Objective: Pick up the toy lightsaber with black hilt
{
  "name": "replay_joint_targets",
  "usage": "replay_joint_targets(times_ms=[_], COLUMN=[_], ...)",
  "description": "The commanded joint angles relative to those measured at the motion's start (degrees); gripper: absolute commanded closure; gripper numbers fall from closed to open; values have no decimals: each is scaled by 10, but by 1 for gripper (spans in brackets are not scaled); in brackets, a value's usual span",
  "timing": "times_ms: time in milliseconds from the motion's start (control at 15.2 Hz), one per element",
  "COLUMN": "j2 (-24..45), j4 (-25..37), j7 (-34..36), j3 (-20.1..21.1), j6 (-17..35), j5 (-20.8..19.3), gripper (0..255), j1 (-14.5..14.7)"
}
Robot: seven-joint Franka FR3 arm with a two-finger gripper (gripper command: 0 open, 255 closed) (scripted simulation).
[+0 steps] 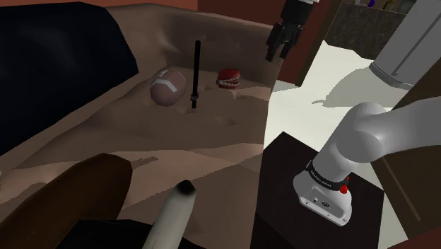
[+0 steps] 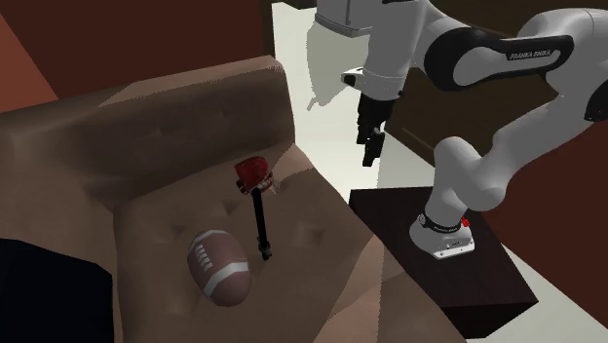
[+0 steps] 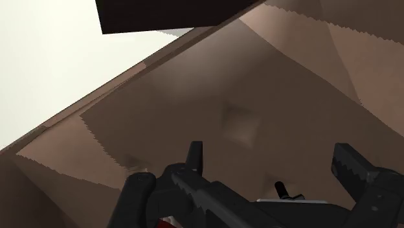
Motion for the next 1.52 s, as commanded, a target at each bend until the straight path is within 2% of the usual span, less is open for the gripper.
replay_joint_targets(times_ms=[0,330,726,1056,1386,1452], j2=[0,122,268,394,532,540], j4=[0,91,223,358,527,538], j7=[0,34,76,114,151,153], j3=[0,30,62,84,100,100], j6=[0,23,24,3,-43,-47], j5=[0,5,-4,-24,-55,-56], gripper=[0,0,0,0,0,0], j1=[0,3,3,6,20,22])
